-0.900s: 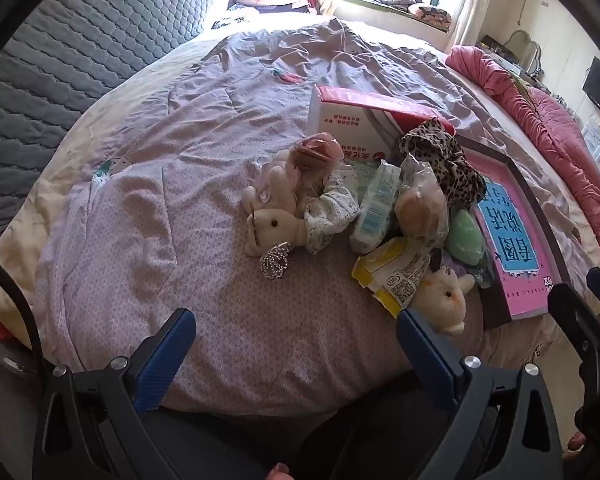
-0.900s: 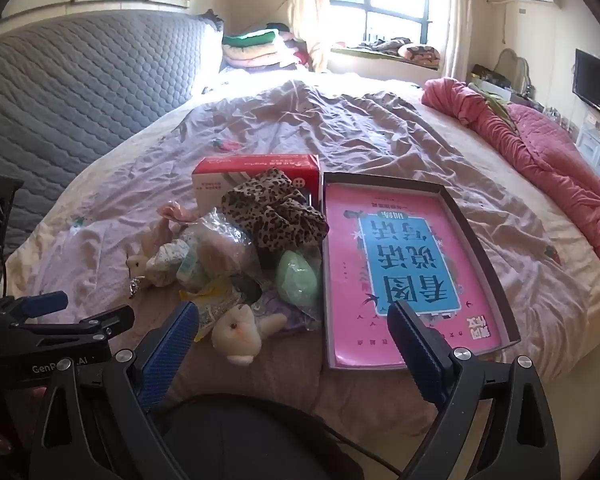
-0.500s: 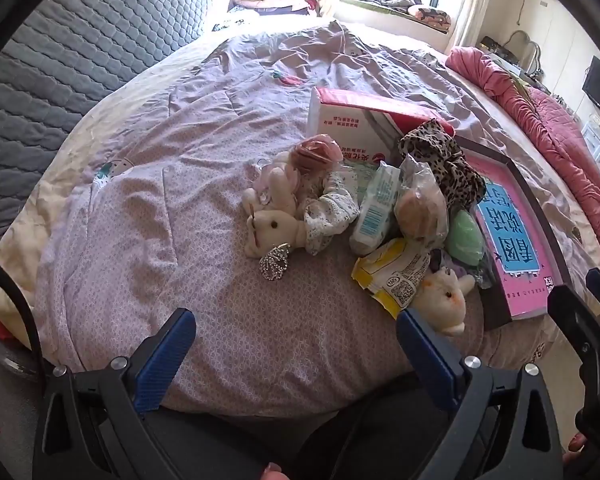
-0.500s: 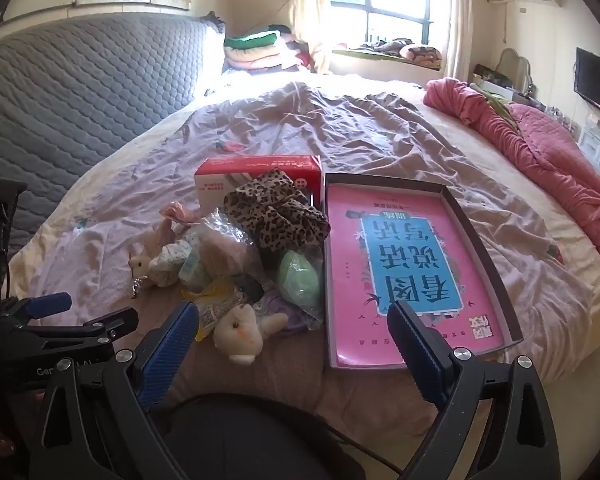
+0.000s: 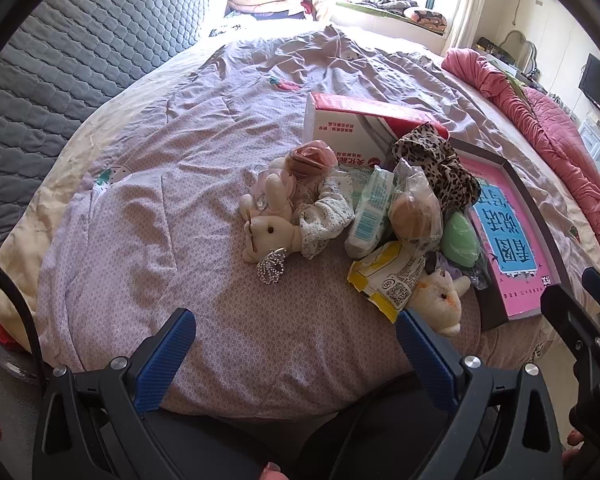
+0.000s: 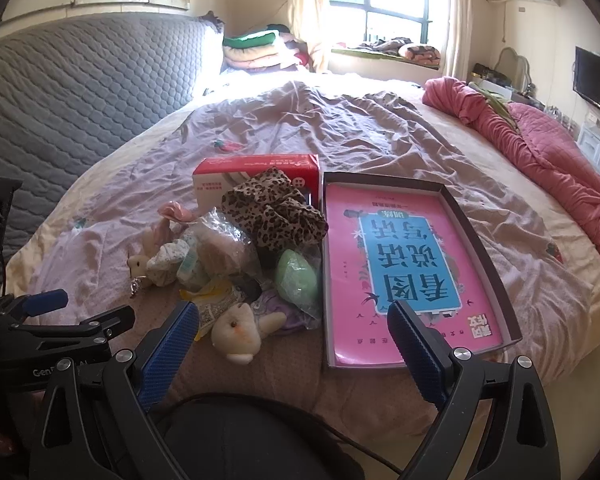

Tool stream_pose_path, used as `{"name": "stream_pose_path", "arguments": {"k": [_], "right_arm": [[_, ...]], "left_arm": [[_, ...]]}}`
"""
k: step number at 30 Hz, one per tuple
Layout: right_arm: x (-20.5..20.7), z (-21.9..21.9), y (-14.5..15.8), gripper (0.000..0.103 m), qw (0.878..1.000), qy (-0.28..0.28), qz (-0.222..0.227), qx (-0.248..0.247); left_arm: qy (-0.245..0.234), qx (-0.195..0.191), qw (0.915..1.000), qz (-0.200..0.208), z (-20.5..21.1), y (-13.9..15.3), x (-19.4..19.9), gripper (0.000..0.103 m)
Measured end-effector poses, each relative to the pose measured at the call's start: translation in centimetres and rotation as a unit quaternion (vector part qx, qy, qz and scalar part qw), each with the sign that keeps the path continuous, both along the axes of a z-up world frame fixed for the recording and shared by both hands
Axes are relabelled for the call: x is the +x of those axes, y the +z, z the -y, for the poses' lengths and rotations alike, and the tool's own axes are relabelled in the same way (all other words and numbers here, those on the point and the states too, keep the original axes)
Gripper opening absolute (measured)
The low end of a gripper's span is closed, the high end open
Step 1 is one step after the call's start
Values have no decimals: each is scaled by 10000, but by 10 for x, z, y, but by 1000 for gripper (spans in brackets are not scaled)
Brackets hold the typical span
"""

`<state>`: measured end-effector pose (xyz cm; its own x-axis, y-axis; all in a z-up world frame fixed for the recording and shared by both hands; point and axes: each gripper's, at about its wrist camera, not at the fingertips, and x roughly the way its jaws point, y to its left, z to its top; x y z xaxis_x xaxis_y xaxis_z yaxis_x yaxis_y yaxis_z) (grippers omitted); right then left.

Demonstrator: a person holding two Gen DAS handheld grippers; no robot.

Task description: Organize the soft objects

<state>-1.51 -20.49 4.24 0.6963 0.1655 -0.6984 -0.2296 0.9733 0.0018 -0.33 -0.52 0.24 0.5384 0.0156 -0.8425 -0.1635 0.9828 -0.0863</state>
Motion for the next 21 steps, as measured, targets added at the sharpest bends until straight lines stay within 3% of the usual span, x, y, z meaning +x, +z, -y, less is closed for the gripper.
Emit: {"name": "stream_pose_path", "arguments": {"k": [21], "right_arm": [[2, 4, -2, 95, 10000, -86, -7, -18]], "left_arm": [[-51, 30, 10000, 26, 5, 3, -3, 101]]}}
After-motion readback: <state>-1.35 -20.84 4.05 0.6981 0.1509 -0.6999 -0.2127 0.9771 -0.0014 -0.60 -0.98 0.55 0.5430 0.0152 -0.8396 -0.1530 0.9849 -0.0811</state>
